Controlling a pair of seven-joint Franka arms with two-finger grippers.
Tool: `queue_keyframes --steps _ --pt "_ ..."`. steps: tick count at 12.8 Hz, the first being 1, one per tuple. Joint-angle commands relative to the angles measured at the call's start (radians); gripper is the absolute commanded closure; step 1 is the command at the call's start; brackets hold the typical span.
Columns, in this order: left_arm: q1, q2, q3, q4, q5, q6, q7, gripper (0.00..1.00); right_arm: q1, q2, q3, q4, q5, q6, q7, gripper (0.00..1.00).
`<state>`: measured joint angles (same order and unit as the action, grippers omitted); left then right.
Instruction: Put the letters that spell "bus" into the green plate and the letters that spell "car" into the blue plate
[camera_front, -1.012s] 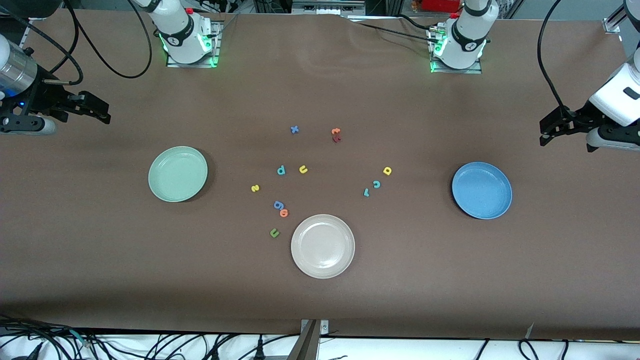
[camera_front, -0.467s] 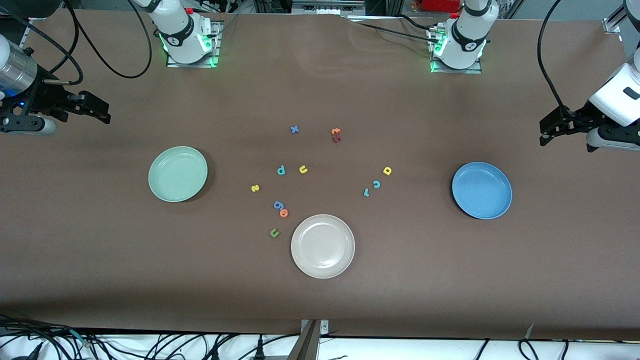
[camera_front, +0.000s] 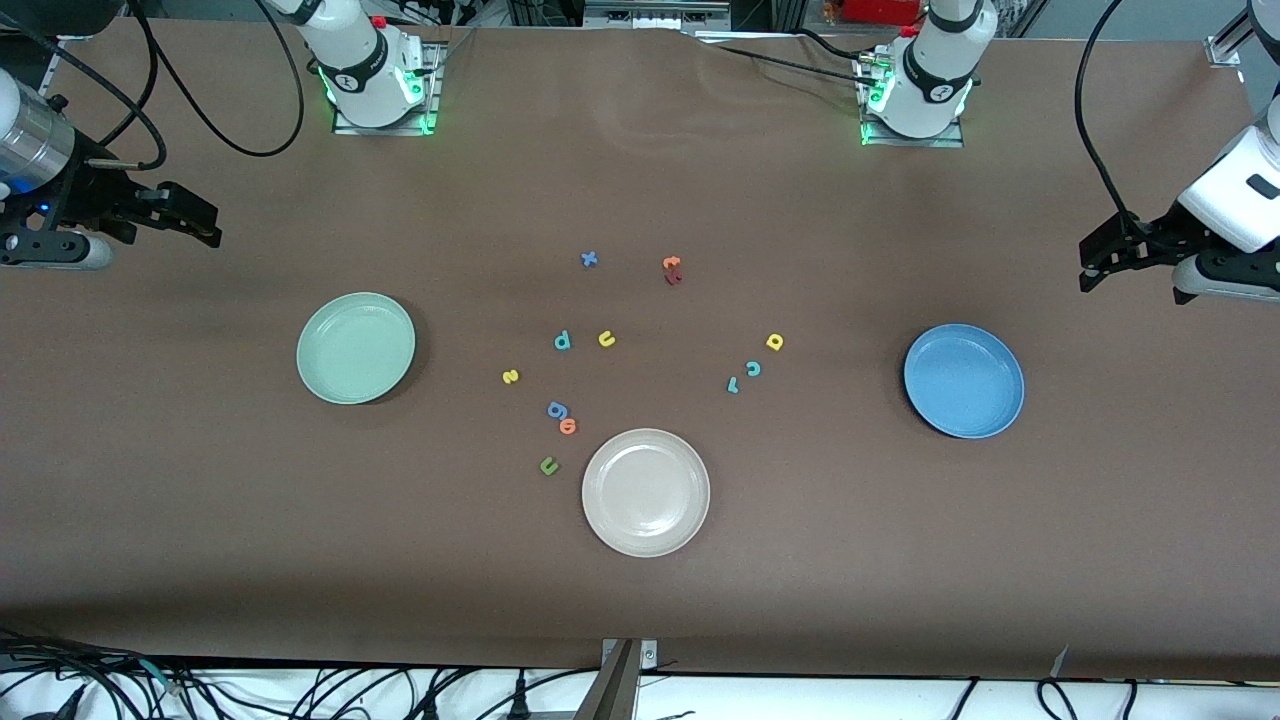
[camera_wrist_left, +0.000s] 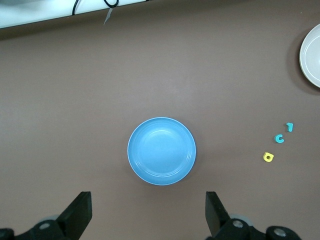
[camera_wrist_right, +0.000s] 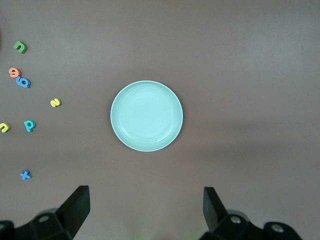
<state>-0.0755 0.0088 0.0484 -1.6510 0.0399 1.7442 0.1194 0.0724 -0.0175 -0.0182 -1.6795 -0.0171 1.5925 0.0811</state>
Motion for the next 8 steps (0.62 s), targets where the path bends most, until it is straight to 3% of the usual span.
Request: queue_keyframes --steps 1,4,8 --pt "-0.003 0.002 -0.004 0.019 0.012 -0.005 -0.015 0.00 0.003 0.007 -0.002 0.023 0.011 -0.019 0.006 0.00" --pt "-0.003 0.002 -0.002 0.019 0.012 -0.005 -0.015 0.00 0.004 0.005 0.007 0.021 0.011 -0.020 0.012 0.00" --pt "-0.003 0.002 -0.002 0.019 0.012 -0.006 -0.015 0.00 0.007 0.020 0.073 0.011 -0.003 -0.117 0.019 0.00"
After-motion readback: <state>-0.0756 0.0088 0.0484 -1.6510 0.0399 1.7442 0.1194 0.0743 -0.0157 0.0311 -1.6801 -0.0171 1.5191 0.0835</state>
